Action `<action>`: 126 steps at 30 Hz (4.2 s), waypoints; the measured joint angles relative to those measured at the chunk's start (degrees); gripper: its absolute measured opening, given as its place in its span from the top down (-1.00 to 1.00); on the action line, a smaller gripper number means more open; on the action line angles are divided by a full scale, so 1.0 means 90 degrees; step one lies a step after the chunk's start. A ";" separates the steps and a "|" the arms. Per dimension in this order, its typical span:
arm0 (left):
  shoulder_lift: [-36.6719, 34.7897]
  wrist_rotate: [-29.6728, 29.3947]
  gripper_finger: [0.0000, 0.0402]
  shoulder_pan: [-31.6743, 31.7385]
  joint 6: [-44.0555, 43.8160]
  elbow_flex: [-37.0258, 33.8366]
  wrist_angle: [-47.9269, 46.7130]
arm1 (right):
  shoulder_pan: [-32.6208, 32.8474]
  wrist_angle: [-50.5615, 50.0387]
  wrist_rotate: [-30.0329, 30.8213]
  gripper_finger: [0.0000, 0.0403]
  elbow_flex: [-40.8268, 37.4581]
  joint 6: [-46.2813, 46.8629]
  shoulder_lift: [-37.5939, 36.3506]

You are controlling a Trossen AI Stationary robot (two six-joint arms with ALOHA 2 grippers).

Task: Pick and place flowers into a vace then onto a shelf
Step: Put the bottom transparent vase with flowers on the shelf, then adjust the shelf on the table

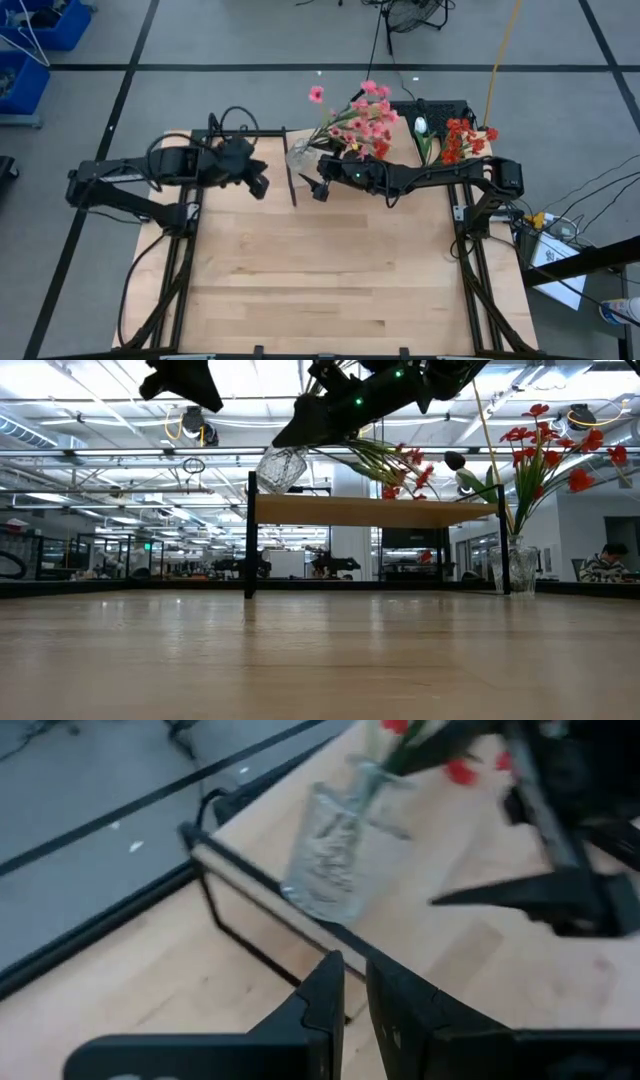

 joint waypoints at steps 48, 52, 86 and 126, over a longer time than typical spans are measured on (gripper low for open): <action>0.1967 0.2634 0.75 0.2128 0.2065 -0.0005 0.1323 | -0.0155 0.0106 -0.0107 -0.98 0.0000 -0.0350 0.0005; 0.1967 0.2622 0.75 0.2077 0.1995 -0.0005 0.1196 | -0.0158 0.0118 -0.0104 -0.97 0.0000 -0.0211 0.0005; 0.1218 0.2679 0.75 0.1006 0.1894 -0.0005 0.1317 | 0.0586 -0.1962 -0.0100 -0.97 0.0000 0.5097 -0.1360; 0.1324 0.2023 0.75 -0.0160 0.0506 0.0012 0.2684 | 0.3995 -0.3439 0.3758 -0.96 -0.4362 1.1093 -0.4482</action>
